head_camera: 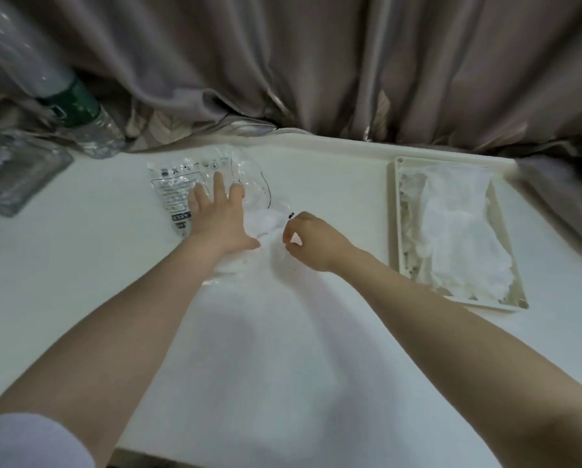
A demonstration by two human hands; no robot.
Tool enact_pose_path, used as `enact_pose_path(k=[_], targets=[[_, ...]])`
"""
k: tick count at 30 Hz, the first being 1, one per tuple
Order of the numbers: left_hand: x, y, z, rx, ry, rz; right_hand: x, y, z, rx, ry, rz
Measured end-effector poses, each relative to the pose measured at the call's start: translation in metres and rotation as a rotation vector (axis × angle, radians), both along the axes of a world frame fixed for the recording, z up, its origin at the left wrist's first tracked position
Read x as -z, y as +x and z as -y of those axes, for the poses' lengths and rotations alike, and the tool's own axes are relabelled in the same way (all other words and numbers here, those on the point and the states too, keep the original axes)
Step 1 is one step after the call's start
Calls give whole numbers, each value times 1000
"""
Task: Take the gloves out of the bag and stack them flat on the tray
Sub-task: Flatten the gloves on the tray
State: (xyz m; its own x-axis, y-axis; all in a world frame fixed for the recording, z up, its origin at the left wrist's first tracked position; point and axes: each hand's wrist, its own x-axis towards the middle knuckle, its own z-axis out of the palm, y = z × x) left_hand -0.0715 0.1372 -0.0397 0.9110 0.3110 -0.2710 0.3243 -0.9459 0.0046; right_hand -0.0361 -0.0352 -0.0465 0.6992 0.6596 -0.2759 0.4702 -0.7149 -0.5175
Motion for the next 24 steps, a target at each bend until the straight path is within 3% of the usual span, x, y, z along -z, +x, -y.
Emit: enact_pose_path(k=[2, 4, 8, 13, 20, 24], targets=[[3, -5, -21, -71, -36, -225, 11, -2, -12, 31, -63, -28], [12, -10, -34, -102, -157, -314, 23, -5, -22, 64, -128, -77], [33, -8, -29, -88, -301, -177, 38, -8, -23, 156, -177, -140], [32, 11, 0, -47, -605, -192, 41, -4, -10, 309, -76, -53], [45, 29, 24, 142, -592, -229, 40, 5, 24, 505, 29, -157], [53, 27, 37, 181, -628, -118, 41, 5, 38, 403, -101, -259]])
